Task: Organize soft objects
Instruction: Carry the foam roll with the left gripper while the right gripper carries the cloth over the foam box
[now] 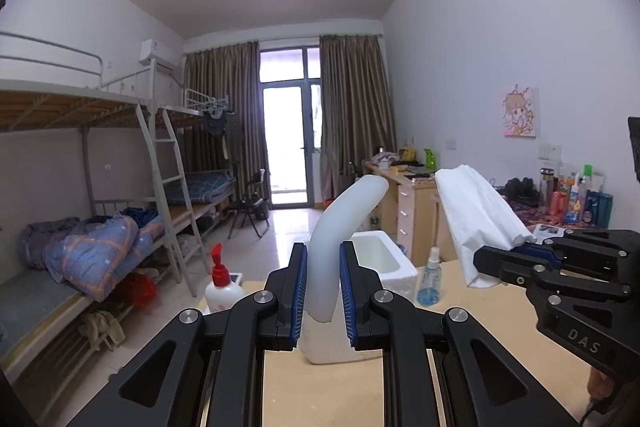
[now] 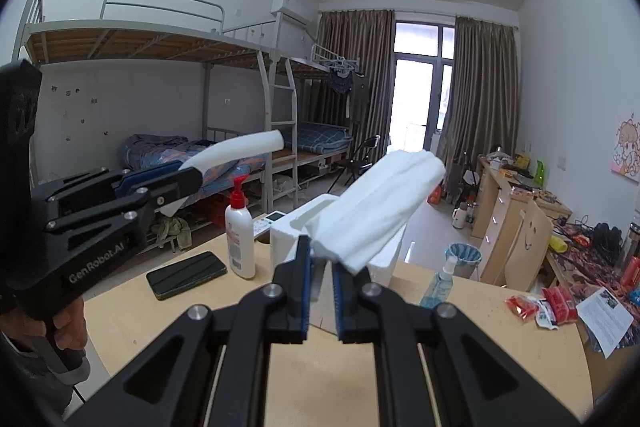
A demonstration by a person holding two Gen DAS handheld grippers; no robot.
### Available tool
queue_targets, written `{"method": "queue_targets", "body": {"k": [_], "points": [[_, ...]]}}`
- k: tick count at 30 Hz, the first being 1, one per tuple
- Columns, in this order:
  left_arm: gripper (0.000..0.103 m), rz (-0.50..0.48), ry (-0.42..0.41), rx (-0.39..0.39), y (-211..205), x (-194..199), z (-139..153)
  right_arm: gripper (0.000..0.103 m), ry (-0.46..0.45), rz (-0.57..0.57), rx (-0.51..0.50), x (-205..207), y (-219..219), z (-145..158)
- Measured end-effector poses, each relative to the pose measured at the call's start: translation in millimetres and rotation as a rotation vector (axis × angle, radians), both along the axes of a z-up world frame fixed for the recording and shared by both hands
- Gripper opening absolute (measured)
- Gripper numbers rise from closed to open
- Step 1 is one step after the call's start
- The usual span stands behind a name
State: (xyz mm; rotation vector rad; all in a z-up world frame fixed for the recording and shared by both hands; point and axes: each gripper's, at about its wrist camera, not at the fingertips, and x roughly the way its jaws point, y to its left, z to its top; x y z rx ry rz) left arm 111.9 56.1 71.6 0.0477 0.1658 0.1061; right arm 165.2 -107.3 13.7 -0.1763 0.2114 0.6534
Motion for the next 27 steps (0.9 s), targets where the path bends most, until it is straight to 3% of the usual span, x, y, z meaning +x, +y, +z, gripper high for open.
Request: {"method": "queue_targets", "body": {"k": [12, 17, 27], "points": [[0.018, 0.027, 0.034, 0.007, 13.7, 51.6, 6.3, 0.012, 0.032, 0.033, -0.015, 40.6, 14.8, 5.6], [0.018, 0.03, 0.065, -0.007, 20.9, 77.7, 3.7, 0.012, 0.094, 0.067, -0.01, 66.5, 20.2, 3.0], [0.018, 0.053, 0.112, -0.023, 33.7, 111.1, -7.7, 0.012, 0.099, 0.064, -0.042, 101.8, 35.7, -2.3]]}}
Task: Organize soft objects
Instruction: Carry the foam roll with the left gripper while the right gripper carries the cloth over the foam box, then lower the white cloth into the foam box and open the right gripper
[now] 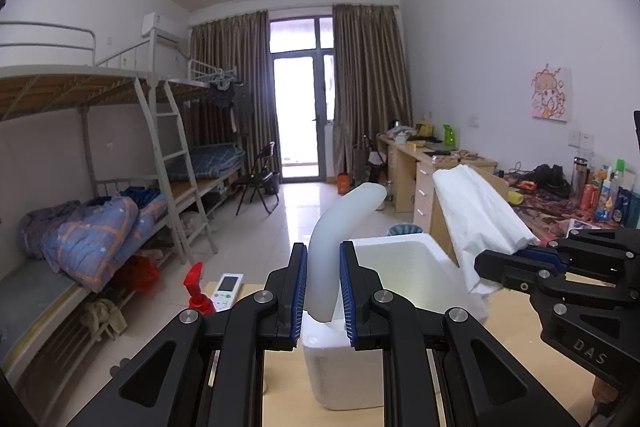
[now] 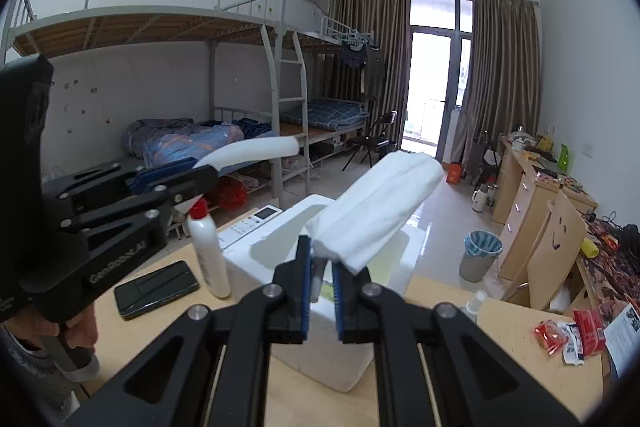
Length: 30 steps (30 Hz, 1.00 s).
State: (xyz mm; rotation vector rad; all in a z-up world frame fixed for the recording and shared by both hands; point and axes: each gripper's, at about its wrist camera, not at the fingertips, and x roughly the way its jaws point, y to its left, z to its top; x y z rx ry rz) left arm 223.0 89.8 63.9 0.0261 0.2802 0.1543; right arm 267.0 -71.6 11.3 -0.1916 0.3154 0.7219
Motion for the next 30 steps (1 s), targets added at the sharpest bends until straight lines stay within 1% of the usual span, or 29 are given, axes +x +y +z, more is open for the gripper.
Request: {"method": "queue_targets", "body": {"k": [4, 8, 14, 23, 24, 25, 27, 29, 30], "points": [[0.018, 0.02, 0.003, 0.001, 5.1, 8.6, 0.7, 0.012, 0.016, -0.005, -0.012, 17.2, 5.2, -5.1], [0.018, 0.042, 0.002, 0.012, 11.7, 9.1, 1.1, 0.012, 0.071, 0.026, -0.004, 33.3, 12.9, -9.2], [0.018, 0.068, 0.006, 0.01, 21.2, 11.8, 2.6, 0.012, 0.098, 0.055, -0.017, 49.0, 31.6, -15.3], [0.018, 0.068, 0.009, 0.001, 24.4, 17.7, 0.3, 0.013, 0.136, 0.066, -0.055, 66.7, 45.8, -25.2], [0.018, 0.066, 0.009, 0.002, 25.7, 17.4, 0.7, 0.014, 0.141, 0.061, -0.058, 68.4, 46.6, -26.0], [0.018, 0.067, 0.009, 0.001, 27.0, 17.5, 0.2, 0.018, 0.145, 0.052, -0.063, 73.4, 46.9, -25.4], [0.018, 0.063, 0.011, -0.002, 26.8, 17.9, -0.6, 0.05, 0.145, 0.03, -0.086, 75.5, 51.1, -25.8], [0.018, 0.065, 0.011, -0.006, 29.0, 17.9, -0.5, 0.061, 0.149, 0.036, -0.085, 76.0, 50.4, -26.1], [0.018, 0.064, 0.013, -0.008, 31.0, 17.8, -0.5, 0.062, 0.15, 0.036, -0.08, 75.5, 49.6, -25.9]]}}
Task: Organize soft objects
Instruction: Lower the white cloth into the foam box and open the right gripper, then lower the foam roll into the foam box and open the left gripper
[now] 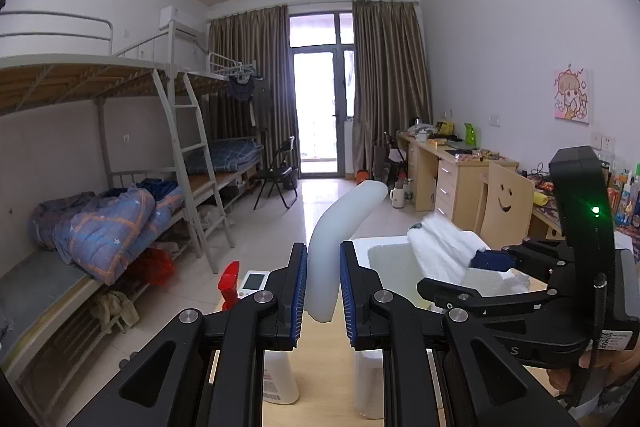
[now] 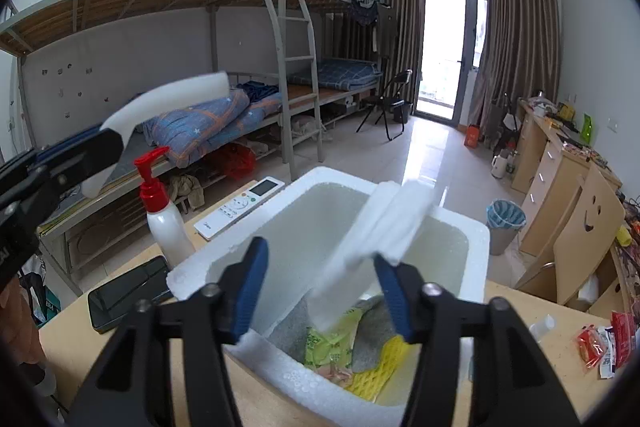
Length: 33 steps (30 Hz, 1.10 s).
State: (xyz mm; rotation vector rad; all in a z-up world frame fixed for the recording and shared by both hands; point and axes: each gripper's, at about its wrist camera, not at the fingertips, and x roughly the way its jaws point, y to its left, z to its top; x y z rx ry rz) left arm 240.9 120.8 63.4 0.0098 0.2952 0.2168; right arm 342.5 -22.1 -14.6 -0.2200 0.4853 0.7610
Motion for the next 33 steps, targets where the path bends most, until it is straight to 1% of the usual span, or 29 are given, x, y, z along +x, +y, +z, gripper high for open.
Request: {"method": "queue_targets", "body": {"k": [1, 2, 3, 5, 6, 8, 15, 21, 27, 33], "points": [[0.018, 0.001, 0.001, -0.004, 1.1, 0.3, -0.3, 0.064, -0.003, 0.0, 0.005, -1.4, -1.5, 0.6], [0.018, 0.001, 0.001, -0.005, 1.6, 0.4, -0.3, 0.071, -0.009, 0.0, 0.001, -1.6, -1.4, 1.1], [0.018, 0.001, 0.0, -0.004, 2.1, 0.7, -0.1, 0.083, -0.015, -0.005, -0.007, -3.3, -1.8, 1.2], [0.018, 0.01, -0.001, -0.004, 2.7, 0.6, -0.5, 0.095, -0.017, -0.019, -0.01, -3.0, -0.7, 1.9], [0.018, 0.013, 0.001, -0.006, 3.6, 1.0, -0.7, 0.098, -0.016, -0.016, -0.003, -4.3, -1.2, 2.5], [0.018, 0.014, 0.003, -0.008, 4.4, 1.5, -0.7, 0.099, -0.019, -0.008, 0.017, -6.9, -4.5, 4.4], [0.018, 0.009, 0.0, -0.006, 3.7, 1.6, 0.9, 0.099, -0.042, -0.028, 0.026, -12.5, -14.0, 12.8], [0.018, -0.008, 0.0, -0.005, -6.1, 1.4, 3.6, 0.099, -0.047, -0.046, 0.04, -17.5, -27.7, 17.1], [0.018, -0.042, -0.007, -0.003, -17.7, 0.1, 7.3, 0.099, -0.083, -0.065, 0.044, -30.1, -41.9, 24.8], [0.018, -0.049, -0.003, -0.002, -25.9, 6.6, 5.4, 0.099, -0.106, -0.087, 0.055, -41.1, -53.8, 29.2]]}}
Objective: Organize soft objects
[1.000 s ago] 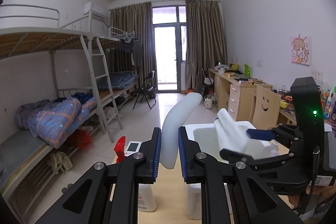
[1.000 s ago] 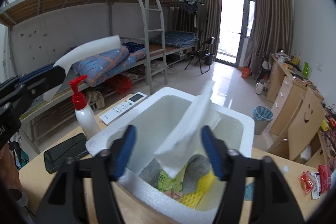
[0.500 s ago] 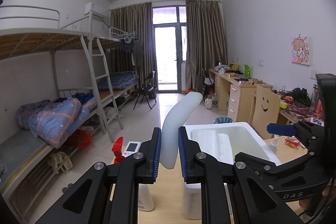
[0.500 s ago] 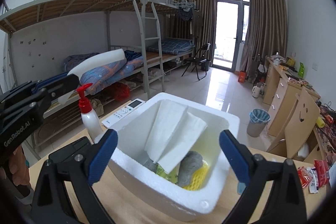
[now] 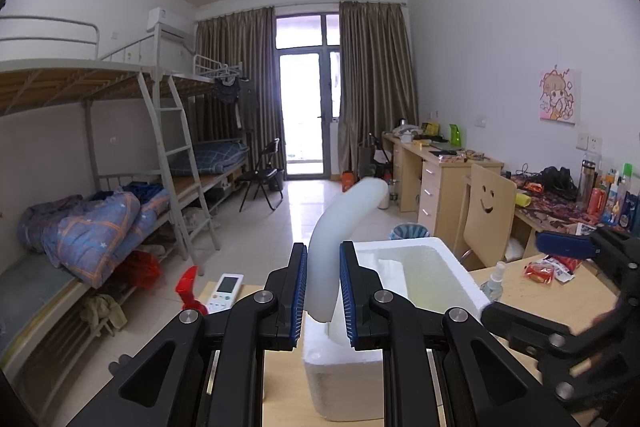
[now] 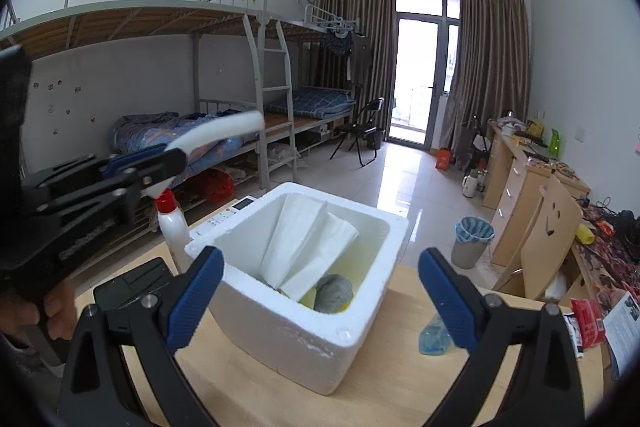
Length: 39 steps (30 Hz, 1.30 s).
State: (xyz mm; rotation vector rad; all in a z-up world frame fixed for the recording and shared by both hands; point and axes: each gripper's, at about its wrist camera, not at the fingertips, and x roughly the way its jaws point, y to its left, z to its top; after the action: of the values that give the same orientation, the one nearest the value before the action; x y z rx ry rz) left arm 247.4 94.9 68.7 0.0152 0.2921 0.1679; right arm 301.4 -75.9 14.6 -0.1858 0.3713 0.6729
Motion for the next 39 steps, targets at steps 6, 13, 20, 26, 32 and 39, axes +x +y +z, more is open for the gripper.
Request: {"method": "queue_targets", "body": {"k": [6, 13, 20, 26, 32, 39], "points": [[0.018, -0.027, 0.011, -0.004, -7.1, 7.6, -1.4, 0.1, -0.034, -0.005, 0.011, -12.2, -13.1, 2.6], [0.018, -0.034, 0.037, -0.005, -12.6, 19.8, -9.2, 0.102, -0.046, -0.053, 0.034, -18.6, -29.5, 2.2], [0.018, -0.044, 0.072, -0.001, -23.1, 36.2, -16.3, 0.102, -0.026, -0.094, 0.053, -19.6, -51.9, -5.2], [0.024, -0.051, 0.103, -0.009, -25.1, 50.5, -22.1, 0.102, -0.015, -0.125, 0.064, -18.6, -64.0, -7.1], [0.033, -0.042, 0.125, -0.004, -25.4, 63.4, -28.8, 0.102, -0.013, -0.143, 0.066, -17.9, -74.9, -13.1], [0.085, -0.027, 0.093, 0.034, -31.9, 56.1, -27.4, 0.102, -0.014, -0.148, 0.068, -20.5, -78.4, -14.3]]}}
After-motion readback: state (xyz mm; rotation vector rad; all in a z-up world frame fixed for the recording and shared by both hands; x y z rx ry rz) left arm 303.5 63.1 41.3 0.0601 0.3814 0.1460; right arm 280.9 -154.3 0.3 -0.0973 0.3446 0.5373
